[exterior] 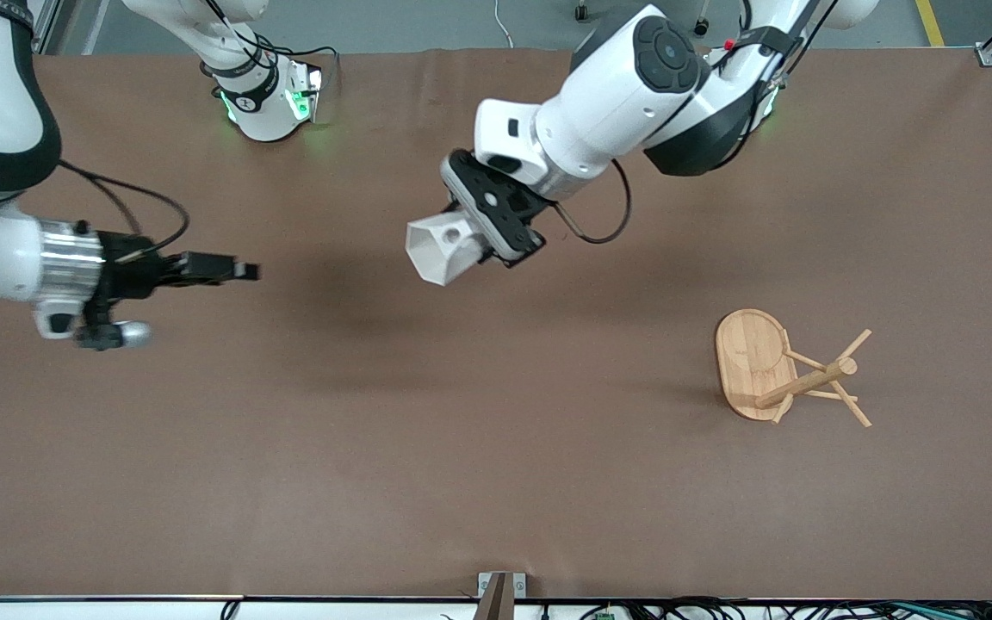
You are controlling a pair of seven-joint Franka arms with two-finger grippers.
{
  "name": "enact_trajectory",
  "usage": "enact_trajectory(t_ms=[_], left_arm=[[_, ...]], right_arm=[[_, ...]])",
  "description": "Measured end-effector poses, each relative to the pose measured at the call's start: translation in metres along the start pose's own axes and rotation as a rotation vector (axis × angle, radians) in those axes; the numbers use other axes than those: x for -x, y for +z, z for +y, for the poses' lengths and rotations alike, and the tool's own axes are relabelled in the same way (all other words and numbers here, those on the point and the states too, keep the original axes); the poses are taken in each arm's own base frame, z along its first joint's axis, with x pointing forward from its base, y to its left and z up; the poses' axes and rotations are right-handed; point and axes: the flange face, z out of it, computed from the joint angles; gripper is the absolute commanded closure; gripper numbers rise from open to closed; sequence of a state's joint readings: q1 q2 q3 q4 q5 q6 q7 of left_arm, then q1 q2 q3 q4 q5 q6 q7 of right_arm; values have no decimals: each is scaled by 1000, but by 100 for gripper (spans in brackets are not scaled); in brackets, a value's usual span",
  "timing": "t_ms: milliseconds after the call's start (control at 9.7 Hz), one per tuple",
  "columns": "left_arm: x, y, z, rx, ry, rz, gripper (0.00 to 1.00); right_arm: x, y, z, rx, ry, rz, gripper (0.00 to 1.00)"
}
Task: Hang cup on rack
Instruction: 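Carry the cup with the left gripper while the right gripper withdraws, then move the cup with the left gripper above the wooden rack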
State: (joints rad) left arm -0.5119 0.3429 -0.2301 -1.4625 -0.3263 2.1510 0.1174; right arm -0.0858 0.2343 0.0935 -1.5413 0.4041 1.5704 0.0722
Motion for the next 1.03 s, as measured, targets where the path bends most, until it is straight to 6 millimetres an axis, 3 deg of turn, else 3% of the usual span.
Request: enact_trajectory(t_ms=[103,309,515,825,1031], left_arm=[[2,-2,-8,-44,-106,-24,100],[4,-9,-12,-118,-309,-35,100],[7,-27,-45,-157,-509,-38,100],[17,-34,-94,-223,-662,-61,99],[33,-22,-120,-251,-701,-105,100]], right_arm=[[-3,-31,24,132,17,93,0],[6,-90,46,285,37,235,0],[34,-137,59,320,44,283,0],[99,-179,48,353,45,271,0],[113,-178,32,382,24,273,0]])
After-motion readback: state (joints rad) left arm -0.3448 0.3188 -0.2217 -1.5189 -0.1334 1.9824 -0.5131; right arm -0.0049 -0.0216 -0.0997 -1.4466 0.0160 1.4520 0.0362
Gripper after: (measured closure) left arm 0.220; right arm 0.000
